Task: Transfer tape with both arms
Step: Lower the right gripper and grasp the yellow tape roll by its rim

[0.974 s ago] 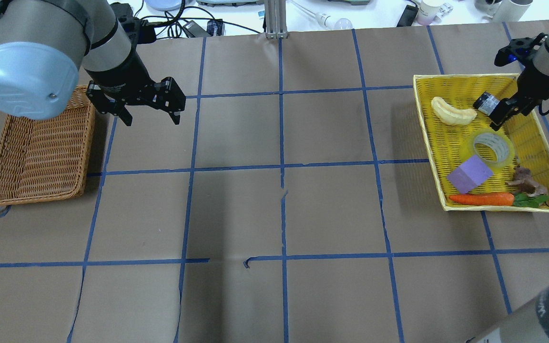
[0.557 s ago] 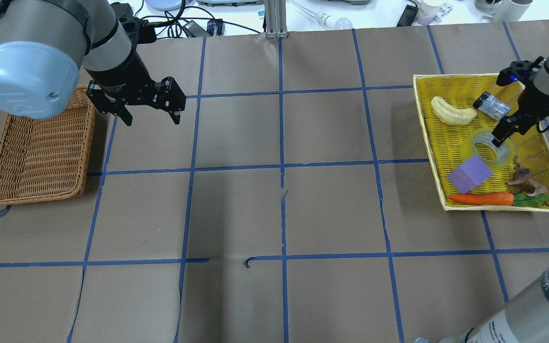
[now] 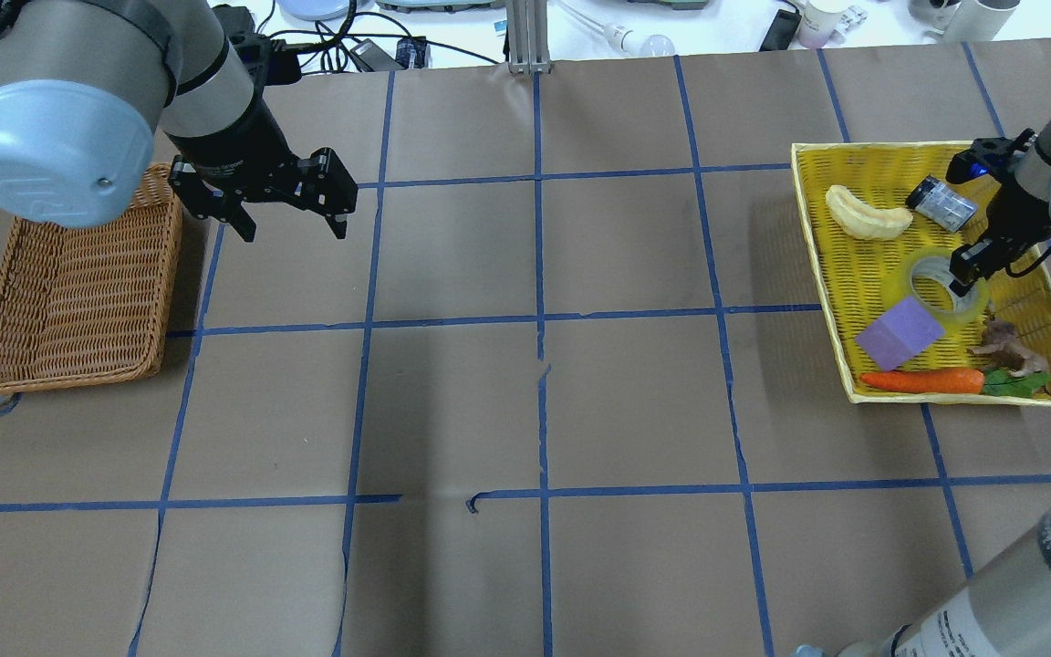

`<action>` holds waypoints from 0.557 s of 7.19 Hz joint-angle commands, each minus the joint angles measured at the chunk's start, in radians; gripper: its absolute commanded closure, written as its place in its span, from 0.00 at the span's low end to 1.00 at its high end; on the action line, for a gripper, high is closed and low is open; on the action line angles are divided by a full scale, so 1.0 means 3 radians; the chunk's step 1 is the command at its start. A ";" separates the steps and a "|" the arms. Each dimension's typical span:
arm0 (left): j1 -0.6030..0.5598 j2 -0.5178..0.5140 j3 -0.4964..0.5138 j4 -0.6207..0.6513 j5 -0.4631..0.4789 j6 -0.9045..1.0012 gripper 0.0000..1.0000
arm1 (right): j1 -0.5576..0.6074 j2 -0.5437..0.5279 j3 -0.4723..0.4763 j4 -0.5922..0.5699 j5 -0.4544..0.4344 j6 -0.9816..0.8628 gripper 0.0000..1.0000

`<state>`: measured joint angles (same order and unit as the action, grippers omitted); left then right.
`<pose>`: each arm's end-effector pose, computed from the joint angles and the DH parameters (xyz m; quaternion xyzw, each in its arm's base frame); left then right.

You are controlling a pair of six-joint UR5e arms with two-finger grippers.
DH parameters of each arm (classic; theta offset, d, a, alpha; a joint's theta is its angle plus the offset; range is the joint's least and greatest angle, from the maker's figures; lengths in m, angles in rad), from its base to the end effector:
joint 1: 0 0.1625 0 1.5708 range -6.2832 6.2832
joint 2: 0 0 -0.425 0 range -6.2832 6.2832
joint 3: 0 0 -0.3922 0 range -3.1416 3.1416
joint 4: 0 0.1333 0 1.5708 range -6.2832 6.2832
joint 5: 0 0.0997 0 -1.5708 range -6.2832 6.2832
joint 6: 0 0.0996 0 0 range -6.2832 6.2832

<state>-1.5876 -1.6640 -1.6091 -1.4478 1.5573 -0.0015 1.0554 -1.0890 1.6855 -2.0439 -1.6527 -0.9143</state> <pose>-0.1435 -0.5249 0.4338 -0.0076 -0.9999 -0.0043 0.0067 -0.1908 -0.5908 0.2080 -0.2001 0.9770 0.0733 0.0095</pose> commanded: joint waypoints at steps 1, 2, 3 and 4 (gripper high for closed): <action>0.0000 -0.0001 0.0000 0.0004 -0.0001 0.0000 0.00 | 0.0000 -0.0061 -0.0121 0.0002 0.0032 0.0026 1.00; 0.0000 -0.0001 0.0000 0.0004 -0.0001 0.0000 0.00 | 0.0030 -0.0118 -0.0289 0.0053 0.0043 0.0046 1.00; 0.0000 -0.0001 0.0000 0.0004 -0.0001 0.0000 0.00 | 0.0102 -0.0149 -0.0437 0.0129 0.0053 0.0076 1.00; 0.0005 -0.0001 0.0000 0.0004 0.0004 0.0000 0.00 | 0.0305 -0.0184 -0.0575 0.0196 0.0043 0.0213 1.00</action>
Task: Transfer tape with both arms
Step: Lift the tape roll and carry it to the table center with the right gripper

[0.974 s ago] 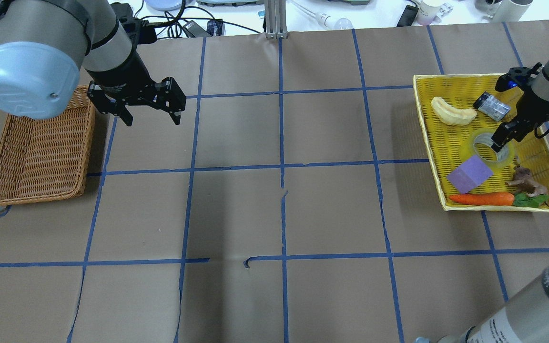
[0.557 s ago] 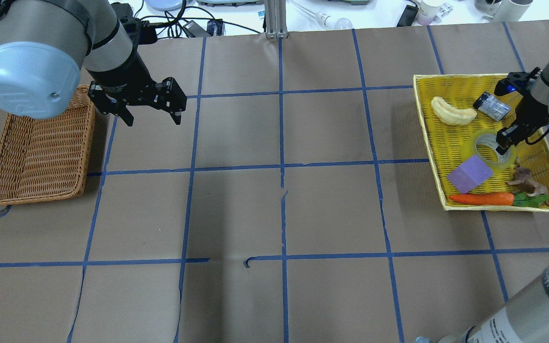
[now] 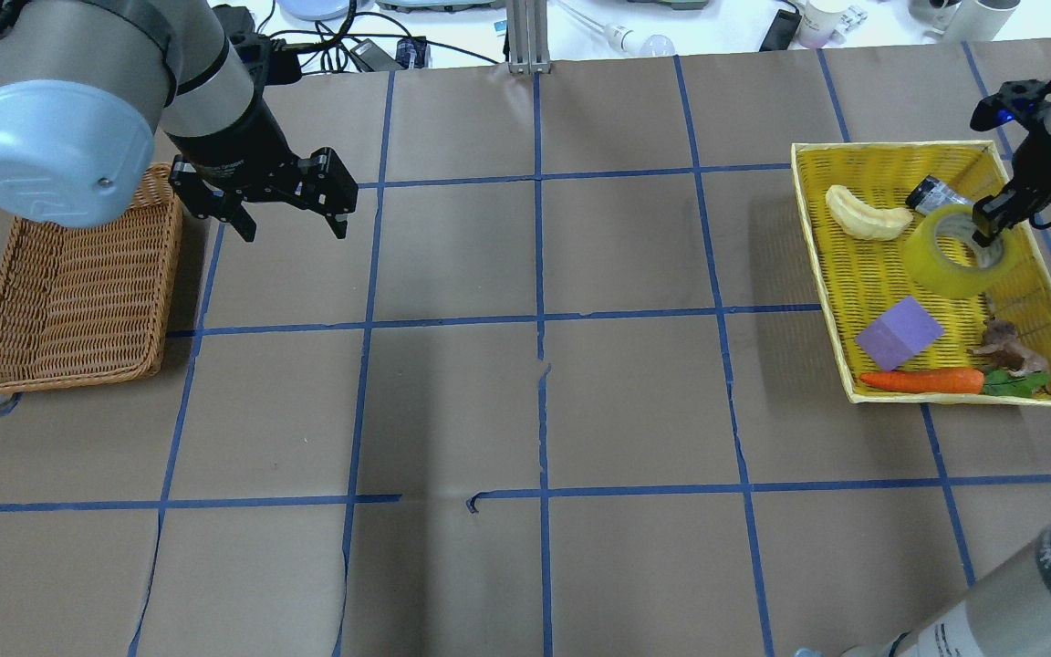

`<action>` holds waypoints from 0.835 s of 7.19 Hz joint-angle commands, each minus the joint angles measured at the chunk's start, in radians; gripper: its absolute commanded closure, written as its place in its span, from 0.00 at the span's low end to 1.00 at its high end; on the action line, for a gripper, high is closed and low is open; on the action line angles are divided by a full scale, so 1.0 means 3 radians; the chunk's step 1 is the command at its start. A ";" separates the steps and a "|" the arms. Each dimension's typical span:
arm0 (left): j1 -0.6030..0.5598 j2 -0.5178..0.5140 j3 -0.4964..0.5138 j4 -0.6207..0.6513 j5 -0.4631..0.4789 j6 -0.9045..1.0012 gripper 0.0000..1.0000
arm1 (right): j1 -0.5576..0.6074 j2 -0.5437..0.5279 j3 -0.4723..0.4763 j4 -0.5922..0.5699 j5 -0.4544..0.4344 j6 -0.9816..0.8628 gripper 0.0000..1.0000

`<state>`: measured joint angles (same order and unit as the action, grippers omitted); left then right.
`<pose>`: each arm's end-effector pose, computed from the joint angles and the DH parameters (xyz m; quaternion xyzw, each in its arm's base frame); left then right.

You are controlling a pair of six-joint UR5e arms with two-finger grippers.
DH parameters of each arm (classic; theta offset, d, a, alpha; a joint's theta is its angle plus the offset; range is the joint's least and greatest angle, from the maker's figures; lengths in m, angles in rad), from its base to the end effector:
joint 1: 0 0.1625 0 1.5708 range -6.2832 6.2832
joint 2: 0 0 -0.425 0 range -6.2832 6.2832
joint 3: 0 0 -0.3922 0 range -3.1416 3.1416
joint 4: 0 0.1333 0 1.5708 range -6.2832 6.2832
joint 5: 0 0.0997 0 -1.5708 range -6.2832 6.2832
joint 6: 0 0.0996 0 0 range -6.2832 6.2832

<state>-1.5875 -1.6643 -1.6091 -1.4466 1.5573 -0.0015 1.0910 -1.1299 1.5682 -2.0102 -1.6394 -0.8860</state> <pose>-0.1434 -0.5251 0.4338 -0.0076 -0.9999 -0.0039 0.0067 -0.1815 -0.6228 0.2812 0.2016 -0.9789 -0.0212 0.0270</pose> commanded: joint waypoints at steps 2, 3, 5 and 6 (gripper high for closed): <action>0.0005 0.0015 0.0000 0.0000 0.0014 0.0025 0.00 | 0.0778 -0.0120 -0.0450 0.0451 -0.0001 0.1020 1.00; 0.0005 0.0010 0.0000 0.0000 0.0014 0.0031 0.00 | 0.1029 -0.0094 -0.0527 0.0452 -0.0006 0.1228 1.00; 0.0010 0.0005 0.0000 0.0005 0.0009 0.0036 0.00 | 0.1525 0.0038 -0.0564 0.0442 0.0145 0.2247 1.00; 0.0010 0.0000 0.0000 0.0005 0.0009 0.0041 0.00 | 0.1781 0.0236 -0.0675 0.0412 0.0304 0.2683 1.00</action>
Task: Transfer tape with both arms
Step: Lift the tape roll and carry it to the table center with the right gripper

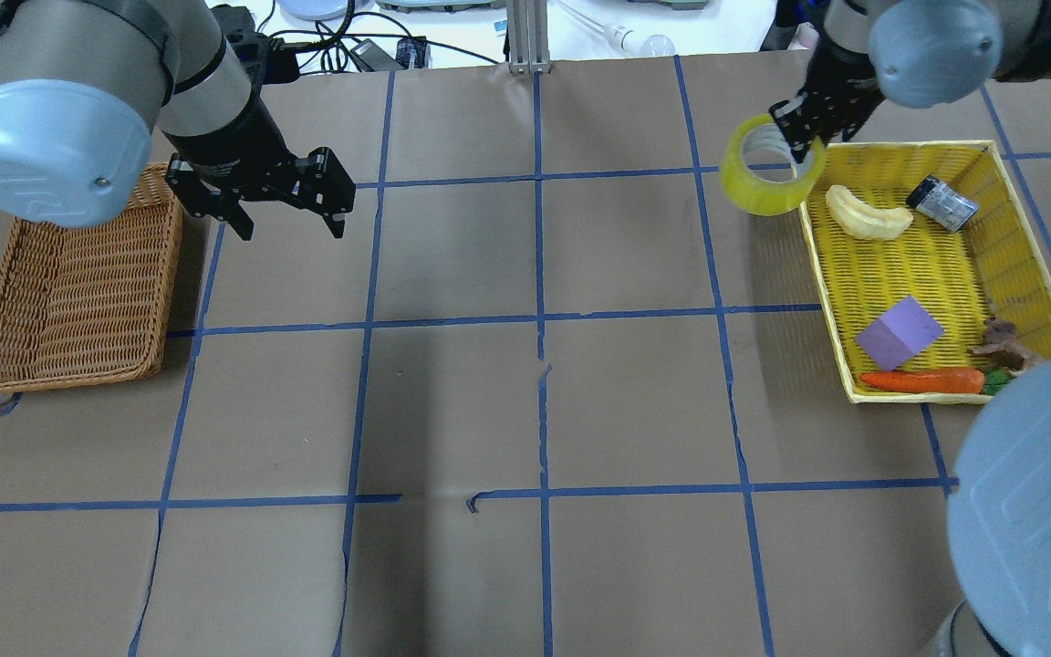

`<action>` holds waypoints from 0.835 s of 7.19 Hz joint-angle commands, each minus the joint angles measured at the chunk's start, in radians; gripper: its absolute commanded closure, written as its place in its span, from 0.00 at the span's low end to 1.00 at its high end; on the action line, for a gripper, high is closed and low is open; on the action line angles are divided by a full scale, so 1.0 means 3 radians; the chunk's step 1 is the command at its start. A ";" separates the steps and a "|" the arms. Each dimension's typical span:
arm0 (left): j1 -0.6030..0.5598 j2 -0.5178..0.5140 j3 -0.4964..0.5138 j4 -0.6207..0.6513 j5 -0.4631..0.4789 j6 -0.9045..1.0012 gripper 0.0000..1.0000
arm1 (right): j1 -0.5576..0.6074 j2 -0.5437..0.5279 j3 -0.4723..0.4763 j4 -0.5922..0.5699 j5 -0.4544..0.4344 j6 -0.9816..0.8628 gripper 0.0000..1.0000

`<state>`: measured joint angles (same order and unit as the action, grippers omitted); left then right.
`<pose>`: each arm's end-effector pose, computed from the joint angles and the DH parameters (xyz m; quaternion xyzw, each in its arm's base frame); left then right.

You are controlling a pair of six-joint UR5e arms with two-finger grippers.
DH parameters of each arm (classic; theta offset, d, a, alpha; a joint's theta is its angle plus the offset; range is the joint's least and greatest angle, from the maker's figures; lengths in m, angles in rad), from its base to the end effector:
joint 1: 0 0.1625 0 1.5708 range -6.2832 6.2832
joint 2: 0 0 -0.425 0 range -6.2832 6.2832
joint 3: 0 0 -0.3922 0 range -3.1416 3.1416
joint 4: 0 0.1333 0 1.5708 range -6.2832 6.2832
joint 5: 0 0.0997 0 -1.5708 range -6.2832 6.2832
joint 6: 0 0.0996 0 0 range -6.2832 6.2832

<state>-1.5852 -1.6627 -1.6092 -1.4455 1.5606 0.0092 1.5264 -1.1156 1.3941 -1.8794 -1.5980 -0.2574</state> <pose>-0.1419 -0.5251 0.4347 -0.0118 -0.9999 -0.0025 0.0051 0.1009 -0.6717 0.3399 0.1061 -0.9942 0.0128 0.0157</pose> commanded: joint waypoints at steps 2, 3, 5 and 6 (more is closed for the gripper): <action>0.0017 -0.0016 0.0000 0.0002 -0.0002 0.0010 0.00 | 0.0679 0.0659 -0.0513 -0.0025 0.0183 0.1107 1.00; 0.0028 -0.0016 0.0000 0.0002 0.0003 0.0015 0.00 | 0.0741 0.0838 -0.0672 -0.0025 0.0203 0.1362 1.00; 0.0038 -0.0016 -0.0005 0.0002 0.0039 0.0015 0.00 | 0.0874 0.1018 -0.0781 -0.0050 0.0341 0.1548 1.00; 0.0038 -0.0016 -0.0005 0.0002 0.0039 0.0020 0.00 | 0.0965 0.1085 -0.0781 -0.0065 0.0351 0.1624 1.00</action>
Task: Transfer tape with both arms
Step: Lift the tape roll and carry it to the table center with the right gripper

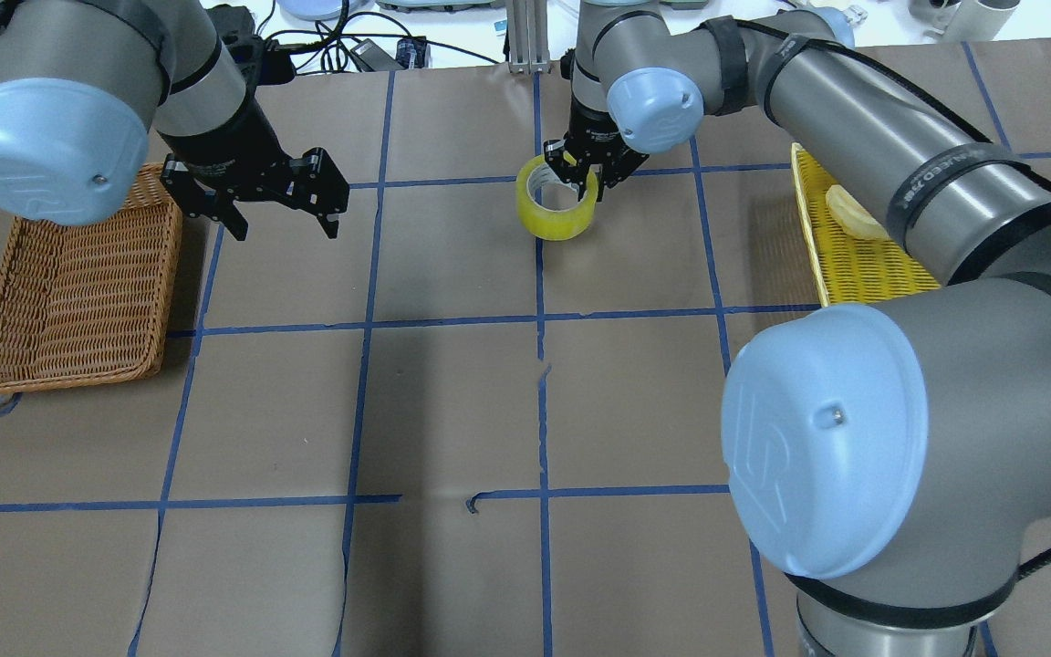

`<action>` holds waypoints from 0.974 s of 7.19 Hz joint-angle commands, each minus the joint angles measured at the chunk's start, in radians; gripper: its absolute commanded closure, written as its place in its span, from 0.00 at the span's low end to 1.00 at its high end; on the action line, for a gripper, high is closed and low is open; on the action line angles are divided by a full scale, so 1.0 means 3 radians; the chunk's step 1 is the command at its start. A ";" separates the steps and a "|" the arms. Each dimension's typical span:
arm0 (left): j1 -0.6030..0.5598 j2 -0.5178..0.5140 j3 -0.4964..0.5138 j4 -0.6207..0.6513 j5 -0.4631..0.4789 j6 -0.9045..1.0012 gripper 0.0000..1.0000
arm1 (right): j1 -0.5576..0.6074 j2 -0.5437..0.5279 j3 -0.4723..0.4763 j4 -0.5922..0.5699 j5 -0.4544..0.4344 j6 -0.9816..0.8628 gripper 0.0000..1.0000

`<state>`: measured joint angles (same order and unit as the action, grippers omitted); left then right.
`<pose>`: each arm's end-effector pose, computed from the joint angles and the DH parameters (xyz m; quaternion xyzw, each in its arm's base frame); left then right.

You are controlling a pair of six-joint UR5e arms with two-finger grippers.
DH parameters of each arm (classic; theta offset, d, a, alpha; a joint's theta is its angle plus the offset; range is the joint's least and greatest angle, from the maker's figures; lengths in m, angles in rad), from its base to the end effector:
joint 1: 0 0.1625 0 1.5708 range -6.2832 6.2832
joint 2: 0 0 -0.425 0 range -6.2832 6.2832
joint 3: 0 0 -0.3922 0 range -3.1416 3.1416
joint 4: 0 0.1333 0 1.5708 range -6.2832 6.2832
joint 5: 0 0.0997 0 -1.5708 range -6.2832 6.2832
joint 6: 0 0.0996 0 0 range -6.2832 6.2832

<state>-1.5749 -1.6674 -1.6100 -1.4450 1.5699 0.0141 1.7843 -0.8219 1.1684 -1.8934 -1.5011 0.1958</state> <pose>-0.1356 -0.5277 0.4318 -0.0091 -0.9999 -0.0050 0.0005 0.2971 -0.7087 0.2389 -0.0084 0.9993 0.0188 0.0317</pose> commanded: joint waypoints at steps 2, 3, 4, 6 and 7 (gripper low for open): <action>0.0008 0.0000 -0.0002 0.0000 -0.0002 0.0004 0.00 | 0.0132 0.0172 -0.0029 -0.0060 0.0008 0.0145 0.33; 0.0009 0.0000 -0.0002 0.0000 -0.0002 0.0004 0.00 | 0.0137 0.0168 -0.0029 -0.0060 0.0008 0.0165 0.24; 0.0009 0.0000 -0.0002 0.0000 0.0003 0.0004 0.00 | 0.0137 0.0117 -0.0029 -0.0055 0.0018 0.0155 0.13; 0.0003 -0.0020 0.0043 0.0010 -0.0002 -0.0041 0.00 | 0.0132 -0.0204 0.0001 0.0001 0.0034 0.0140 0.03; -0.0012 -0.0056 0.0064 0.0263 -0.0048 -0.0102 0.00 | 0.0132 -0.0393 0.0118 0.0012 -0.0002 0.0135 0.00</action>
<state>-1.5745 -1.6740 -1.5998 -1.4242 1.5675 0.0018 1.8241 -0.8676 1.1730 -1.8977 -1.4939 0.2391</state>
